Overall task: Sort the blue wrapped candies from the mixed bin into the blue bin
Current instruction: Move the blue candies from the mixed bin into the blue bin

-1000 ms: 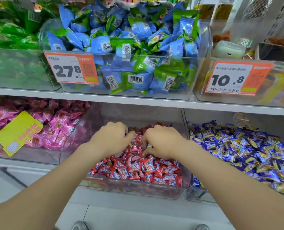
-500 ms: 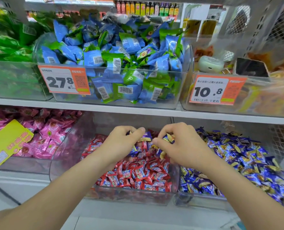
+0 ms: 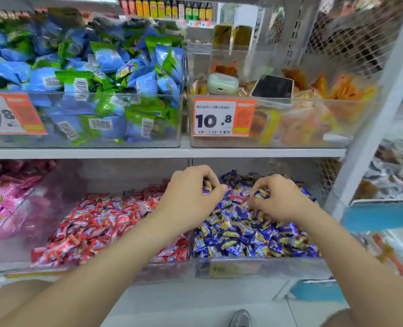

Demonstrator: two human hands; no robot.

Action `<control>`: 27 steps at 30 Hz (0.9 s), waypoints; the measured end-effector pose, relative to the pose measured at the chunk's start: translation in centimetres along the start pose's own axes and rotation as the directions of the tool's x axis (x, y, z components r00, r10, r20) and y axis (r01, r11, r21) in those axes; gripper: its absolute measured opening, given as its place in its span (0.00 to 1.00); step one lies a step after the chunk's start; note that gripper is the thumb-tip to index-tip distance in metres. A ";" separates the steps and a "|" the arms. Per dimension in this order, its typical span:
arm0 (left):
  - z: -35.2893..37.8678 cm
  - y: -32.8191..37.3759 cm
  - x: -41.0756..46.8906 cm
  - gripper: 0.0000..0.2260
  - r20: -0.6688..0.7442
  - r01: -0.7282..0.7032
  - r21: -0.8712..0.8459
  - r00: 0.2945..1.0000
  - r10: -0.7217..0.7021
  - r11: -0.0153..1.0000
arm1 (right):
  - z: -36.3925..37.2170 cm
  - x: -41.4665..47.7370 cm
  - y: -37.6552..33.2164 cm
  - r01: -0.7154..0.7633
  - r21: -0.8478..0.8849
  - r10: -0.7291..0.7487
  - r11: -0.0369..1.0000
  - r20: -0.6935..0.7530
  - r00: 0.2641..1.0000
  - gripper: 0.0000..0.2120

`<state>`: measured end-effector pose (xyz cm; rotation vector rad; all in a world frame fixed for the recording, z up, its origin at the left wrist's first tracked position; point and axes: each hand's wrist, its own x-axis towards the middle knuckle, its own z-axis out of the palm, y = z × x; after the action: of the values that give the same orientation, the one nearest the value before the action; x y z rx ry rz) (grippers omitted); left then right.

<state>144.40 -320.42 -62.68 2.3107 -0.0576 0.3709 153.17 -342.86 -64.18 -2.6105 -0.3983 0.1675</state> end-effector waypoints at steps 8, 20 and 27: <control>4.5 1.1 3.3 0.10 0.198 -0.163 0.295 0.974 0.106 0.942 | -1.1 -0.2 2.6 0.018 0.046 -0.017 0.999 -0.019 1.000 0.04; 8.5 -1.0 7.3 0.08 0.466 -0.258 0.520 0.885 -0.017 0.814 | -1.0 0.6 2.0 0.004 0.008 -0.002 1.000 -0.128 0.992 0.15; 8.6 -0.3 6.7 0.05 0.382 -0.184 0.530 0.923 -0.039 0.828 | -0.4 1.2 1.0 0.034 0.107 -0.015 0.994 -0.173 0.985 0.13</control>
<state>152.99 -325.94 -66.62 2.9476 -0.2639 -0.0482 154.63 -343.50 -64.41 -2.4868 -0.3494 -0.0437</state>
